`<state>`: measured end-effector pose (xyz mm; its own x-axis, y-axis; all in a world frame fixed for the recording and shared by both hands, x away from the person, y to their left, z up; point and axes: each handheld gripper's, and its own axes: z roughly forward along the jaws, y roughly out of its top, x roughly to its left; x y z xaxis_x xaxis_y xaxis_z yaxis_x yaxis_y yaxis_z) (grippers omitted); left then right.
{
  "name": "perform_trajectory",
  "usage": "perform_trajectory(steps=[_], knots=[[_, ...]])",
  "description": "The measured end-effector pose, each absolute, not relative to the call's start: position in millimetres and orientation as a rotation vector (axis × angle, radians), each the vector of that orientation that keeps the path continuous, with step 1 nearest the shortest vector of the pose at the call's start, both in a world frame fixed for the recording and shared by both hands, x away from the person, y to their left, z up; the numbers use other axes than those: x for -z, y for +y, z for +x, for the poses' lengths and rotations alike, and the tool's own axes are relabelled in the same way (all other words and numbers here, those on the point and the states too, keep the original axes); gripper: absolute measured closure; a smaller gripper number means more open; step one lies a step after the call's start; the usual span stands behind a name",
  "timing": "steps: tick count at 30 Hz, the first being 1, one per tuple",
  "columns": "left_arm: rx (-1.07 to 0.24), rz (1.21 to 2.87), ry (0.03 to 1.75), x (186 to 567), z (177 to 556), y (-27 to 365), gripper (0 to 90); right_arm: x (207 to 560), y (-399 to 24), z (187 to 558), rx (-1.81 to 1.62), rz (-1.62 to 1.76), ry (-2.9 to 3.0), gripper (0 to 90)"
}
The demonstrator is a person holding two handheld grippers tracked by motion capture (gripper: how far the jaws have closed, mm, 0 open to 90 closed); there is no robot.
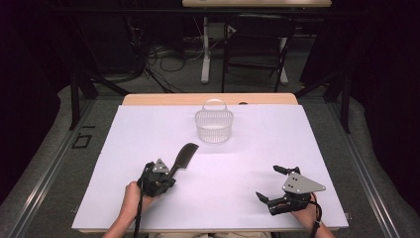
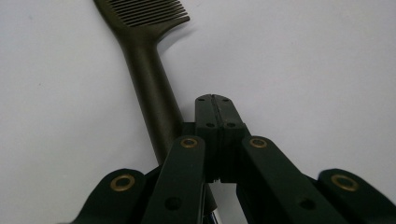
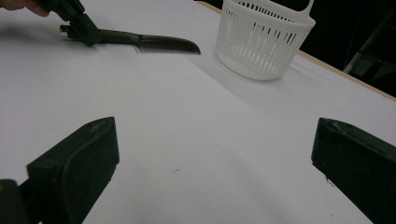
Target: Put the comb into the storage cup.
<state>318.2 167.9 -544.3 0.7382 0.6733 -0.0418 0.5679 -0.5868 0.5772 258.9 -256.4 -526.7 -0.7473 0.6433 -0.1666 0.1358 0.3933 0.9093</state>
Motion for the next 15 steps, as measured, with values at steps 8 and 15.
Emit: perform_trajectory(steps=[8, 15], knots=[[-0.272, 2.371, 0.951, 543.8, 320.2, 171.8, 90.0, 527.0, -256.3, 259.4, -1.334, 0.670, 2.154, 0.4], [-0.290, 2.373, 0.964, 543.7, 321.8, 174.2, 90.0, 526.8, -256.3, 259.3, -1.330, 0.670, 2.155, 0.4]])
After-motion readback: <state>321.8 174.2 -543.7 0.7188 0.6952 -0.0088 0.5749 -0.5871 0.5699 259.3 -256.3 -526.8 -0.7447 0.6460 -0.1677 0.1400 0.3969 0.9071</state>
